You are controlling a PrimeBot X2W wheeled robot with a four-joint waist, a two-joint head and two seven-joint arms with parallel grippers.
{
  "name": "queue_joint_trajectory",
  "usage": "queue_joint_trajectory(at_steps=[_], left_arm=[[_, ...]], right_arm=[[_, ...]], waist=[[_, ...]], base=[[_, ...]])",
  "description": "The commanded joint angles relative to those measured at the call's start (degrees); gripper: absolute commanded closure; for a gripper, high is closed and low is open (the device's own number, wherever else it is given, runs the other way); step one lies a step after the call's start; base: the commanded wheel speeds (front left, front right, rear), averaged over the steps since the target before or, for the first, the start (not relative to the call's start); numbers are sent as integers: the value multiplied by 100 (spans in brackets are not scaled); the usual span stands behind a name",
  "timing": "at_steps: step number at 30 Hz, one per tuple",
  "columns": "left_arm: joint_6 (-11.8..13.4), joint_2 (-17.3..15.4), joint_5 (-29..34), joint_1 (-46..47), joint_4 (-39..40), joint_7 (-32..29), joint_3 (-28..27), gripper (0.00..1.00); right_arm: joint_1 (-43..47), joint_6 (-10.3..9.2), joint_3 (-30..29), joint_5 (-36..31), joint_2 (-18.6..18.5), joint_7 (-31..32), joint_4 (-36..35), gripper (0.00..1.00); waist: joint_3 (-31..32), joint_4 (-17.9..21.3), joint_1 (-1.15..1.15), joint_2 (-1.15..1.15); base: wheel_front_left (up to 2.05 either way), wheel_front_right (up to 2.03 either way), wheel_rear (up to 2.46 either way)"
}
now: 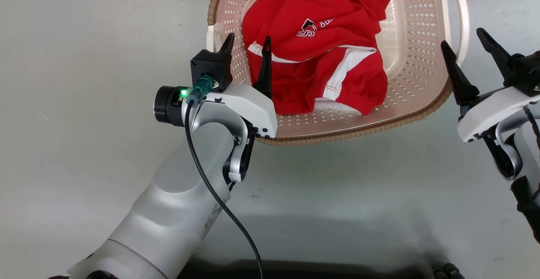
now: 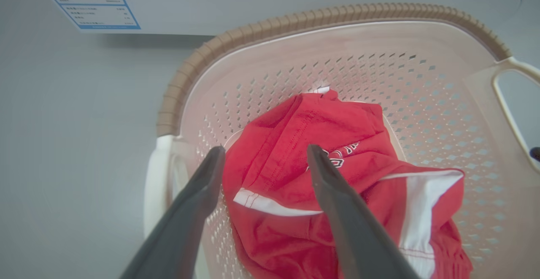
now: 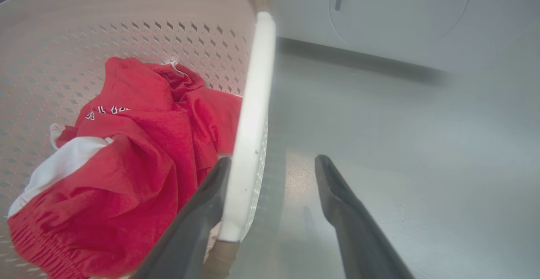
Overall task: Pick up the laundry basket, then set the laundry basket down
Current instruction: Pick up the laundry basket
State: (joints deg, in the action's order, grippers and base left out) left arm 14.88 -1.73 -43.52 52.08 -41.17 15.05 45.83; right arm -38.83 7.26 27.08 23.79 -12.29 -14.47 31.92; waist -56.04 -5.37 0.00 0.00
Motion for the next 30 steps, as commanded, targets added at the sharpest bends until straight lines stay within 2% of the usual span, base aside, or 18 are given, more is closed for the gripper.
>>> queue_joint_trajectory(at_steps=[1, 15, 23, 30], left_arm=[[36, -115, -13, -98, 92, -5, -106, 0], [-1, -115, 50, -267, 87, -5, -177, 0], [-53, -115, 156, -458, 142, -5, -314, 0], [-104, -115, 346, -823, 417, -5, -714, 0]], right_arm=[[182, 23, 102, 54, -1, -52, -37, 0], [209, 23, 100, 62, 81, -52, -82, 0], [278, 23, 2, 51, 120, -52, -113, 0], [446, 23, -213, -59, 163, -52, -306, 0]], waist=[[13, 14, 0, 0], [271, 72, 0, 0], [755, 119, 0, 0], [1416, 157, 0, 0]], base=[[0, 0, 0], [0, 0, 0], [0, 0, 0], [0, 0, 0]])
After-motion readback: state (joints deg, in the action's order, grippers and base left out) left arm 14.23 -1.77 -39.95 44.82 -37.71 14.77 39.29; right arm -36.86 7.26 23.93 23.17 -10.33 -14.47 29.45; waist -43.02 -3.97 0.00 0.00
